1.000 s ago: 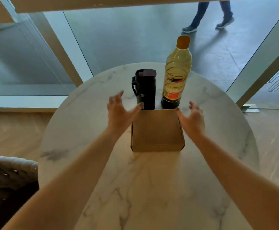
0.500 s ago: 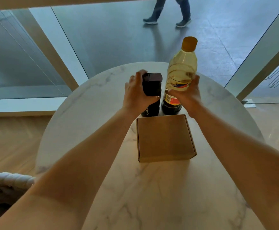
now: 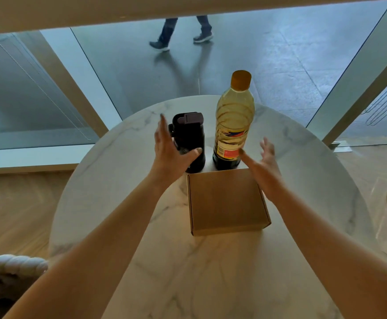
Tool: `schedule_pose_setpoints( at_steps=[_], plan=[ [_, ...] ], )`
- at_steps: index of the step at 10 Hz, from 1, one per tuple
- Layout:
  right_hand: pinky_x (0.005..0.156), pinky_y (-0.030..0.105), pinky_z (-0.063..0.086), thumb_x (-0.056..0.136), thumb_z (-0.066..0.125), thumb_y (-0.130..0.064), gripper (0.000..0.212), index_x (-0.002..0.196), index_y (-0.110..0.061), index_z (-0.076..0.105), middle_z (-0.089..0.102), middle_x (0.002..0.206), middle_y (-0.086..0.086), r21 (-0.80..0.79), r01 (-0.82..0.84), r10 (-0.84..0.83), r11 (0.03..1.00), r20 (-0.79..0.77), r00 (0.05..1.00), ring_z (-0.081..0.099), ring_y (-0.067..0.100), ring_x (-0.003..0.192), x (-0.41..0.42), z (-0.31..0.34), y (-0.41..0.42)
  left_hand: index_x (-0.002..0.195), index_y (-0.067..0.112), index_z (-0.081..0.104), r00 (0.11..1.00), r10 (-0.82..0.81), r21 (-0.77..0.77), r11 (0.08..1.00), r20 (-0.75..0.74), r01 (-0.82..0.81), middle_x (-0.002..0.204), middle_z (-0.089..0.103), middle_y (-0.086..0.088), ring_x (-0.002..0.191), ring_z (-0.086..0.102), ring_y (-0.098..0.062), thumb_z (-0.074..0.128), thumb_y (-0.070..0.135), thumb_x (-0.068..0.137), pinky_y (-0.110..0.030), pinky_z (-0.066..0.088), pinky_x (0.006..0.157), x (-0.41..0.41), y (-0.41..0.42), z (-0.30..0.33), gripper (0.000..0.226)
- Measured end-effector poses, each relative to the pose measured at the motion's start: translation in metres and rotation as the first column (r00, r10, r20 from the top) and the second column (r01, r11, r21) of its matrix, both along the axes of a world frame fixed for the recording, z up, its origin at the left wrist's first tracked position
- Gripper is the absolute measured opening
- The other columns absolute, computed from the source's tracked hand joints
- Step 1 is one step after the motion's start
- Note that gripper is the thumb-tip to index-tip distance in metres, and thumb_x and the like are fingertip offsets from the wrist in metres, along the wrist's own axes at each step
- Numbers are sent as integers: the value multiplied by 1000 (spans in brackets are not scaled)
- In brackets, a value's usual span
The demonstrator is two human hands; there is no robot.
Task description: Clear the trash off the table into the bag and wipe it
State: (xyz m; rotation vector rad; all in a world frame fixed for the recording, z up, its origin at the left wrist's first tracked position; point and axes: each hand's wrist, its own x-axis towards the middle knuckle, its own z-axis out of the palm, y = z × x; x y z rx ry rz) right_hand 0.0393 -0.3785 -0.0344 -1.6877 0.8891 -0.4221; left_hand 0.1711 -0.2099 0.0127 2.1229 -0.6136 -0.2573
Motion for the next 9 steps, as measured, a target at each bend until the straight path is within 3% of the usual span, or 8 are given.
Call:
schedule_pose_setpoints(
  at_steps=[1, 2, 3, 4, 6, 7, 8, 9],
  plan=[
    [107, 44, 35, 85, 61, -41, 70, 142, -18, 27, 40, 139, 8, 66, 183, -179, 981, -54, 982, 39, 23, 127, -24, -23, 6, 145, 12, 16, 944, 229, 57, 973, -238, -222, 148, 24, -11, 136, 25, -26, 64, 21, 85, -41, 20, 115, -24, 15, -26, 77],
    [94, 35, 43, 89, 57, -30, 54, 137, -21, 34, 49, 122, 6, 130, 205, -193, 970, -100, 976, 49, 20, 110, -28, -30, 21, 128, 10, 48, 901, 230, 179, 968, -367, -174, 124, 56, -9, 111, 52, -21, 52, 24, 93, -34, 43, 97, -45, 30, -50, 38],
    [89, 35, 46, 89, 57, -25, 52, 136, -23, 35, 50, 118, 5, 161, 194, -181, 968, -91, 979, 52, 20, 105, -22, -30, 32, 103, 14, 60, 871, 182, 124, 982, -457, -140, 91, 64, 0, 80, 58, -10, 39, 26, 99, -21, 42, 64, -57, 39, -53, 25],
    [93, 41, 47, 89, 58, -25, 53, 136, -23, 35, 50, 117, 5, 171, 172, -157, 970, -96, 983, 52, 21, 105, -12, -30, 40, 92, 9, 63, 899, 231, 139, 972, -373, -192, 85, 63, -6, 77, 57, -17, 39, 25, 98, -26, 40, 61, -52, 49, -54, 30],
    [93, 39, 48, 90, 56, -34, 52, 136, -23, 35, 51, 118, 5, 175, 158, -147, 972, -78, 986, 53, 20, 105, -11, -30, 46, 104, 13, 59, 889, 186, 138, 980, -418, -140, 92, 62, -3, 87, 57, -18, 35, 30, 100, -28, 43, 72, -49, 59, -54, 29],
    [86, 31, 47, 91, 54, -36, 51, 136, -19, 36, 55, 117, 5, 184, 160, -152, 970, -56, 987, 54, 18, 103, -20, -25, 43, 109, 12, 55, 871, 162, 133, 985, -465, -112, 92, 59, -1, 88, 55, -17, 32, 33, 100, -30, 43, 77, -52, 65, -51, 33],
    [80, 24, 41, 92, 53, -36, 48, 134, -17, 39, 55, 120, 5, 140, 123, -114, 982, -71, 991, 54, 15, 101, -34, -21, 44, 120, 12, 51, 899, 172, 180, 978, -402, -107, 110, 59, -5, 97, 53, -18, 33, 30, 100, -29, 39, 82, -56, 75, -55, 32],
    [90, 29, 44, 92, 53, -34, 45, 132, -17, 43, 51, 127, 5, 29, 42, -37, 999, -134, 990, 52, 16, 109, -50, -20, 52, 135, 8, 39, 948, 132, 241, 969, -289, -61, 131, 48, -11, 116, 46, -21, 36, 24, 100, -28, 36, 95, -73, 83, -54, 39]
  ],
)
